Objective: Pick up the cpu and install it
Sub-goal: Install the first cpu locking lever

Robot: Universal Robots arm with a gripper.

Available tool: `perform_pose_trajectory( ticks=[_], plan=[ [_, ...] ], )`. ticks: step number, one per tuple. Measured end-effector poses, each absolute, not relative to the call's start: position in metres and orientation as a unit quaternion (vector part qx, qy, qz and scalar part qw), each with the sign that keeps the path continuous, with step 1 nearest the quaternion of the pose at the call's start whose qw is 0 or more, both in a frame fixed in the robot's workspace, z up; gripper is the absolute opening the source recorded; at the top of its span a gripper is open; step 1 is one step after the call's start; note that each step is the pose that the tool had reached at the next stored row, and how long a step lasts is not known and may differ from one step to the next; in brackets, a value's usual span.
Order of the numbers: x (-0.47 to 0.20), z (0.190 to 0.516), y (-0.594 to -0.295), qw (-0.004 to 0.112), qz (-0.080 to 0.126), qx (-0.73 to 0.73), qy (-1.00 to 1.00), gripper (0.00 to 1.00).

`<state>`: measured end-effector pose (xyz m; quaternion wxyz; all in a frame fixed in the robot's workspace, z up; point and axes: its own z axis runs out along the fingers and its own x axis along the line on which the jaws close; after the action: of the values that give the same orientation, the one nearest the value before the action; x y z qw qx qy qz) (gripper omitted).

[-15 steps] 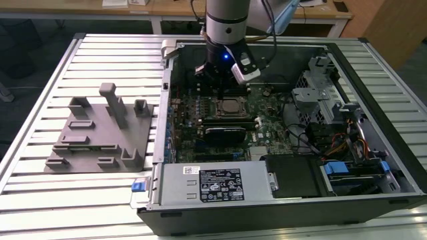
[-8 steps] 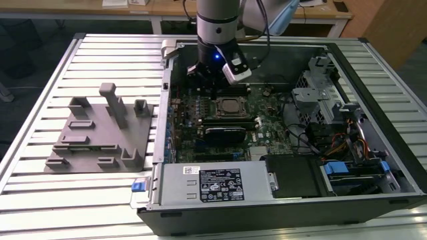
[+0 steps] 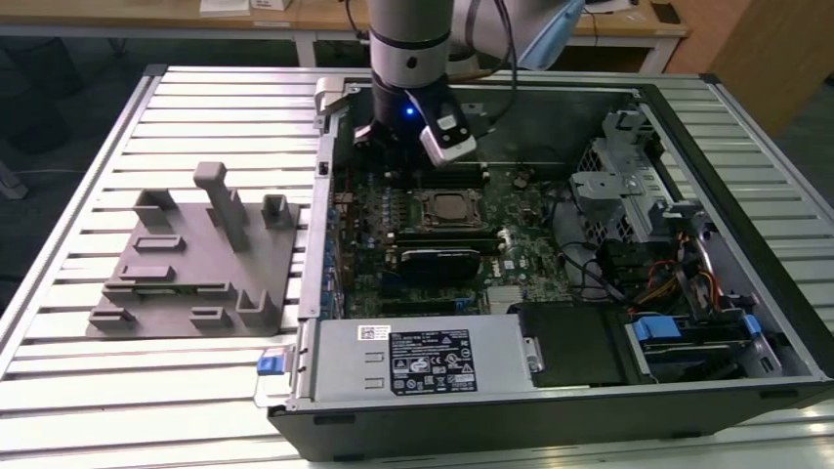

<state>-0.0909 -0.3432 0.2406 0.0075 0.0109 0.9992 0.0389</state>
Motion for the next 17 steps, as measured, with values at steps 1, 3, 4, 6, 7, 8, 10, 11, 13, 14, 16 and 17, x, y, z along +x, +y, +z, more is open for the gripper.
perform_pose_trajectory(
  ticks=[1,3,4,6,7,8,10,11,13,14,16,17],
  plan=[
    [-0.0913,0.2407,-0.3433,0.008,0.045,0.011,0.999,0.11],
    [-0.0915,0.2414,-0.3433,0.007,0.051,0.011,0.999,0.11],
    [-0.0915,0.2420,-0.3432,0.007,0.053,0.011,0.999,0.11],
    [-0.0916,0.2434,-0.3432,0.007,0.059,0.011,0.998,0.11],
    [-0.0916,0.2442,-0.3433,0.007,0.062,0.011,0.998,0.11],
    [-0.0916,0.2449,-0.3432,0.007,0.066,0.011,0.998,0.11],
    [-0.0916,0.2462,-0.3433,0.007,0.075,0.011,0.997,0.11],
    [-0.0916,0.2464,-0.3432,0.007,0.080,0.011,0.997,0.11],
    [-0.0917,0.2467,-0.3433,0.007,0.092,0.011,0.996,0.11],
    [-0.0917,0.2467,-0.3432,0.007,0.099,0.011,0.995,0.11],
    [-0.0918,0.2468,-0.3432,0.007,0.113,0.012,0.993,0.11],
    [-0.0920,0.2468,-0.3433,0.007,0.120,0.012,0.993,0.11]
  ],
)
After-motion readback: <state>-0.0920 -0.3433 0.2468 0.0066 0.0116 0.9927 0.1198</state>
